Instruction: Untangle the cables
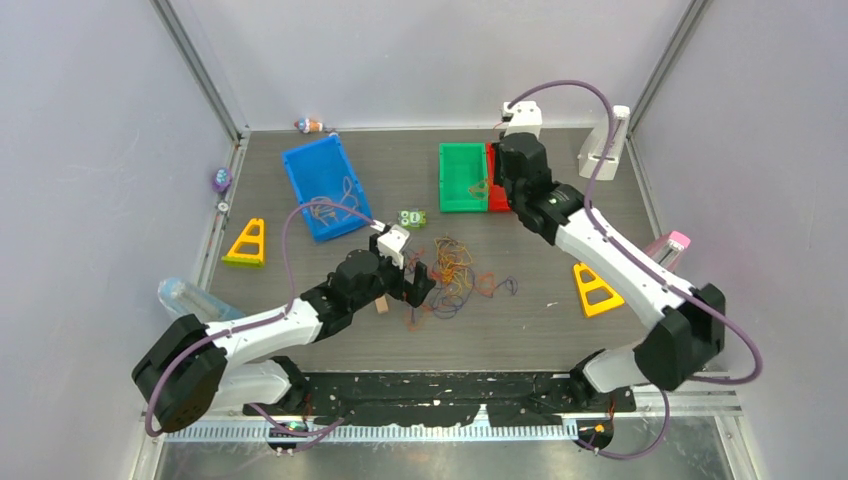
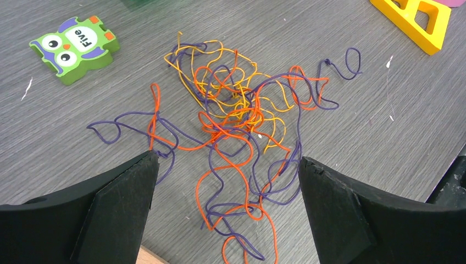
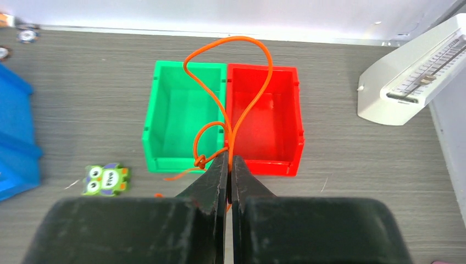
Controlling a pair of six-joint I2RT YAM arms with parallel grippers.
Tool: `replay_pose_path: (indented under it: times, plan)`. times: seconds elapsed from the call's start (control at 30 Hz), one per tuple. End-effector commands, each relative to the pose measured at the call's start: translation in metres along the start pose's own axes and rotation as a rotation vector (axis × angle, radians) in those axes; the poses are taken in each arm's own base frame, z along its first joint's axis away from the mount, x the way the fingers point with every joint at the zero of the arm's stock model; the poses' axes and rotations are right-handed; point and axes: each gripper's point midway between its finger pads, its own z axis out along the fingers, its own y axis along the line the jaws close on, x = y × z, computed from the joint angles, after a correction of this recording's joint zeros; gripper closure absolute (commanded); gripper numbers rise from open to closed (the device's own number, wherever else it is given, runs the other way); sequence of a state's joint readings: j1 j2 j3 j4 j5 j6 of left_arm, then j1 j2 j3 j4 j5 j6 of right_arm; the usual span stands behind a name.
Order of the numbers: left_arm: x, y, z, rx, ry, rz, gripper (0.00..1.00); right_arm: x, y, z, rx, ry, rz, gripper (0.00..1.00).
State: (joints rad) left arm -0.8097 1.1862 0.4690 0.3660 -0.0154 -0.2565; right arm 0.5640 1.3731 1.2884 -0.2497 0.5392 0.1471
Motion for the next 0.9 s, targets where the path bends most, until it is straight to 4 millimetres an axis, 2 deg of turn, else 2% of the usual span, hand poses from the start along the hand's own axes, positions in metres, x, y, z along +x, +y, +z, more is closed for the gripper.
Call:
replay_pose_path:
  times: [0.0, 0.17, 0.4, 0.47, 0.7, 0.77, 0.8, 0.83, 0.87]
  plan:
    - [-0.022, -0.004, 0.0, 0.007, -0.062, 0.009, 0.01, -0.039, -0.003, 0.028, 0.075, -0.129, -0.015, 0.95]
    - [-0.023, 0.008, -0.004, -0.062, -0.076, -0.001, 0.02, -0.029, 0.015, 0.069, 0.081, -0.1, -0.071, 0.95]
    - [-0.026, 0.012, -0.007, -0.082, -0.096, -0.003, 0.02, -0.029, 0.038, 0.107, 0.043, -0.132, -0.123, 0.95]
    - [-0.027, 0.012, -0.007, -0.085, -0.098, -0.005, 0.02, -0.022, 0.048, 0.121, 0.021, -0.136, -0.127, 0.95]
    - [-0.03, 0.016, -0.012, -0.109, -0.122, -0.017, 0.02, -0.007, 0.069, 0.144, -0.043, -0.137, -0.161, 0.95]
    - [-0.03, 0.016, -0.012, -0.106, -0.123, -0.02, 0.02, 0.007, 0.072, 0.155, -0.042, -0.108, -0.185, 0.95]
    - [-0.031, 0.016, -0.012, -0.107, -0.125, -0.021, 0.02, 0.008, 0.073, 0.158, -0.042, -0.105, -0.186, 0.95]
    - [-0.03, 0.016, -0.011, -0.106, -0.123, -0.022, 0.02, 0.019, 0.075, 0.164, -0.046, -0.076, -0.199, 0.95]
    - [-0.03, 0.016, -0.011, -0.107, -0.122, -0.022, 0.02, 0.019, 0.076, 0.167, -0.046, -0.073, -0.195, 0.95]
